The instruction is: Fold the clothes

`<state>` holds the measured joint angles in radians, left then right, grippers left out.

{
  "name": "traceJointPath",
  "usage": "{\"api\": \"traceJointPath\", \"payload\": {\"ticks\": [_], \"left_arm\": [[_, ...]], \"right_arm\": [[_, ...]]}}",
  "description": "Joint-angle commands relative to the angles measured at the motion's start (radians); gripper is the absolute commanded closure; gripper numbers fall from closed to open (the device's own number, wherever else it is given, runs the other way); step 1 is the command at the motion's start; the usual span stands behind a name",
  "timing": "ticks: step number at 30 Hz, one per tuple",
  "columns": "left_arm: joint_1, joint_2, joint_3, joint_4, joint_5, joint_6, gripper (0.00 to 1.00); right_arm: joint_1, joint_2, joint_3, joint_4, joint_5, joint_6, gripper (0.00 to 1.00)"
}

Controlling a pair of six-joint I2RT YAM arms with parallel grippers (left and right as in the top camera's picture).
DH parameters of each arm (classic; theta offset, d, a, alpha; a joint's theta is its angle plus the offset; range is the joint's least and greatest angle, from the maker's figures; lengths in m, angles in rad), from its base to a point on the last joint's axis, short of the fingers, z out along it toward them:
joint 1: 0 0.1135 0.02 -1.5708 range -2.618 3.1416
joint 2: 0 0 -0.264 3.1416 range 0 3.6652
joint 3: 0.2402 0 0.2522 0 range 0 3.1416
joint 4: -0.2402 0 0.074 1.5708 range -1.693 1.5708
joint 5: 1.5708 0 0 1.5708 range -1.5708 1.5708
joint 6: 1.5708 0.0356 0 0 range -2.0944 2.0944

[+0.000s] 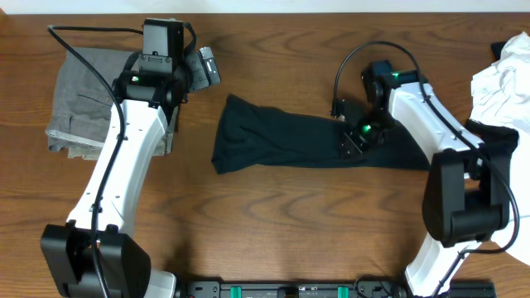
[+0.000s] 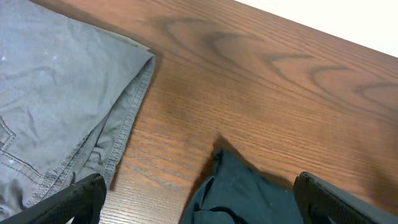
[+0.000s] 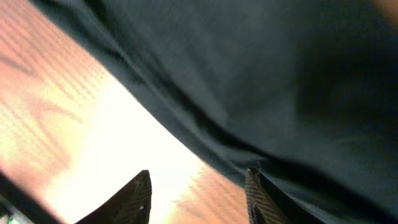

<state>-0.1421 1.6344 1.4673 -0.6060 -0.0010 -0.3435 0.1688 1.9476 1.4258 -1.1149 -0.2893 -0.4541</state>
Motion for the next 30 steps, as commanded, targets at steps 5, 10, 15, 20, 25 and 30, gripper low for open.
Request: {"api": "traceJointPath", "payload": {"ticks": [5, 10, 15, 20, 25, 30], "left_arm": [[0.002, 0.007, 0.003, -0.003, -0.012, -0.002, 0.02], [0.002, 0.007, 0.003, -0.003, -0.012, -0.002, 0.02], [0.002, 0.007, 0.003, -0.003, -0.012, -0.002, 0.02], [0.002, 0.007, 0.003, -0.003, -0.011, -0.002, 0.02], [0.002, 0.006, 0.003, -0.003, -0.012, -0.002, 0.02], [0.002, 0.007, 0.003, -0.003, -0.012, -0.002, 0.02]], "right_arm": [[-0.047, 0.005, -0.027, 0.116, 0.114, 0.005, 0.46], [-0.105, 0.039, -0.029, 0.148, 0.121, 0.005, 0.47], [-0.153, 0.056, -0.03, 0.16, 0.06, 0.004, 0.46], [-0.17, 0.068, -0.035, 0.154, 0.046, 0.005, 0.45], [-0.169, 0.068, -0.041, 0.121, 0.045, 0.006, 0.42], [-0.169, 0.068, -0.055, 0.101, 0.046, 0.022, 0.43]]}}
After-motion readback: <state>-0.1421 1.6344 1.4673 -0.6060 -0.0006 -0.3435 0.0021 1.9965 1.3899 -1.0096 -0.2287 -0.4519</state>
